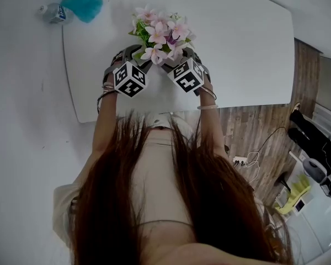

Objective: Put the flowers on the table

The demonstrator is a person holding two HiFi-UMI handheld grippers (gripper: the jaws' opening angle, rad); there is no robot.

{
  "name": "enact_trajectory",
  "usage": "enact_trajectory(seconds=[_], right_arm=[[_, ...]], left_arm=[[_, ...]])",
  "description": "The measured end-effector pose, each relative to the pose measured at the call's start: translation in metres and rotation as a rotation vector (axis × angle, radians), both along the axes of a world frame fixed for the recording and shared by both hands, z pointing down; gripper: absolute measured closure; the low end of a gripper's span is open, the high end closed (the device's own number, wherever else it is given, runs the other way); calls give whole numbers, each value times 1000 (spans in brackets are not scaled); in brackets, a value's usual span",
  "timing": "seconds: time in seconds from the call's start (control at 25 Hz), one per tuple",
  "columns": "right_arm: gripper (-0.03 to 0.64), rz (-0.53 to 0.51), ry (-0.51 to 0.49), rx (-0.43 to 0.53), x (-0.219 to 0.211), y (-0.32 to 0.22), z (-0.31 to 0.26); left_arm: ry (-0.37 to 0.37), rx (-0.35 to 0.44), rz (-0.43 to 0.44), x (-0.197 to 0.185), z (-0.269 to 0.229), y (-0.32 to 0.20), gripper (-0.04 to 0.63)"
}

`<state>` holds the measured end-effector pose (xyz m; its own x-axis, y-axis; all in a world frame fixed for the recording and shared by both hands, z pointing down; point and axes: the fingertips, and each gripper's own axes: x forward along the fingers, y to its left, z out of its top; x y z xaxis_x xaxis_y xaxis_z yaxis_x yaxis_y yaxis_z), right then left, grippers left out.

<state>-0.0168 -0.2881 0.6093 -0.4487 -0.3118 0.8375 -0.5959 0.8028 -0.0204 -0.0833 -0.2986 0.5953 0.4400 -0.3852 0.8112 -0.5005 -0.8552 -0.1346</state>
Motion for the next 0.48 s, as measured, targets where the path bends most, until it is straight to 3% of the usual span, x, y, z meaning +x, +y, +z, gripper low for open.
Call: enact_trajectory(seconds=[0.2,0.48], right_arm=[[331,22,8,28,4,6,-6],[354,45,-5,49,6,15,-17]], left_arm=[[3,15,-22,-2,-7,7,336],[3,36,-41,-2,-18,19,351]])
